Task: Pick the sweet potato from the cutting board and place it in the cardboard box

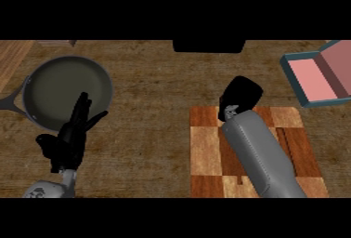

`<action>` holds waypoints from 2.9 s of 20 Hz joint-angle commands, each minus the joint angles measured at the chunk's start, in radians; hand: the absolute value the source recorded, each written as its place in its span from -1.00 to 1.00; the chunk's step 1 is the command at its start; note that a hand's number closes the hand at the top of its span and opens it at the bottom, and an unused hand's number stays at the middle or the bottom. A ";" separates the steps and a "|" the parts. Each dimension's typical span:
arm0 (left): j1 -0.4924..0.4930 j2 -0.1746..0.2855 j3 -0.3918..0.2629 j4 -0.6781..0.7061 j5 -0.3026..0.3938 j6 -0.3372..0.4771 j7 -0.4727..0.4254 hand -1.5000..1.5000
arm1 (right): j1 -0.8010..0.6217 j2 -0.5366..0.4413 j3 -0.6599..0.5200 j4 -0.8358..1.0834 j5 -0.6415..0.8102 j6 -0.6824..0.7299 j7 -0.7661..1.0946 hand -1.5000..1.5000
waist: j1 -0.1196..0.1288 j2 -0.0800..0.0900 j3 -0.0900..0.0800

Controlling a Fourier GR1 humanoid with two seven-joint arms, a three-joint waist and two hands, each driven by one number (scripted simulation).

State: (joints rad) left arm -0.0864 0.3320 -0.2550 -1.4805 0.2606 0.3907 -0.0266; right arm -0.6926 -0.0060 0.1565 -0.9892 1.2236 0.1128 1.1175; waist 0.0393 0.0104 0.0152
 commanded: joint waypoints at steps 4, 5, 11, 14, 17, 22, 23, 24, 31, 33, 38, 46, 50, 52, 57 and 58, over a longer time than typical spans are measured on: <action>-0.014 0.015 -0.002 0.068 -0.011 -0.009 0.048 0.00 | -0.256 0.003 -0.239 0.203 -0.041 -0.137 0.114 1.00 | 0.040 0.027 -0.014; 0.010 0.009 0.003 0.110 -0.009 -0.023 -0.002 0.00 | -0.287 -0.023 -0.252 0.212 -0.034 -0.143 0.095 1.00 | 0.036 0.029 -0.016; -0.009 -0.008 -0.003 0.100 -0.029 0.008 0.028 0.00 | -0.475 -0.053 -0.269 0.337 0.055 -0.195 0.097 1.00 | 0.022 0.014 -0.016; -0.004 0.007 0.019 0.107 -0.020 0.000 0.032 0.00 | -0.564 -0.058 -0.281 0.348 0.102 -0.220 0.151 1.00 | 0.018 0.008 -0.017; -0.038 0.015 0.039 0.133 -0.007 -0.019 0.050 0.00 | -0.644 -0.081 -0.288 0.366 0.148 -0.211 0.176 1.00 | 0.004 0.004 -0.017; -0.042 -0.011 0.039 0.165 -0.022 -0.007 0.041 0.00 | -0.729 -0.135 -0.314 0.428 0.199 -0.175 0.183 1.00 | -0.009 0.000 -0.017; -0.068 -0.009 0.057 0.170 -0.015 0.000 0.058 0.00 | -0.706 -0.170 -0.320 0.452 0.209 -0.182 0.151 1.00 | -0.013 0.001 -0.017; -0.014 -0.012 0.044 0.167 -0.031 -0.003 0.010 0.00 | -0.701 -0.181 -0.322 0.451 0.212 -0.139 0.155 1.00 | -0.017 -0.004 -0.017; -0.009 0.039 0.105 0.173 0.003 -0.069 0.011 0.00 | -0.677 -0.316 -0.363 0.461 0.243 -0.228 0.046 1.00 | -0.017 -0.004 -0.016; -0.020 -0.029 0.052 0.170 -0.044 -0.011 0.021 0.00 | -0.642 -0.297 -0.375 0.487 0.247 -0.318 0.044 1.00 | -0.011 0.000 -0.015; -0.059 -0.038 0.088 0.250 -0.038 -0.034 -0.005 0.00 | -0.549 -0.387 -0.433 0.476 0.200 -0.386 -0.101 1.00 | -0.028 0.000 -0.015; -0.041 -0.027 0.124 0.245 -0.024 -0.080 -0.038 0.00 | -0.473 -0.504 -0.534 0.604 0.115 -0.526 -0.290 1.00 | -0.009 0.004 -0.015; -0.049 -0.042 0.087 0.195 -0.059 -0.054 -0.004 0.00 | -0.460 -0.593 -0.533 0.710 0.148 -0.521 -0.311 1.00 | 0.014 0.012 -0.013; -0.054 -0.020 0.109 0.224 -0.053 -0.072 -0.011 0.00 | -0.376 -0.575 -0.606 0.700 0.073 -0.652 -0.340 1.00 | 0.011 0.016 -0.012; -0.107 -0.048 0.102 0.225 -0.068 -0.045 0.033 0.00 | -0.384 -0.595 -0.710 0.725 -0.058 -0.642 -0.477 -1.00 | 0.004 0.013 -0.011; -0.080 -0.045 0.119 0.256 -0.046 -0.079 -0.010 0.00 | -0.356 -0.582 -0.721 0.715 -0.073 -0.702 -0.517 -1.00 | 0.007 0.016 -0.011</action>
State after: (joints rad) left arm -0.1575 0.2834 -0.1558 -1.2566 0.2015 0.3363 -0.0227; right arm -1.0836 -0.5832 -0.4991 -0.2801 1.2304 -0.5214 0.7112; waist 0.0461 0.0236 0.0033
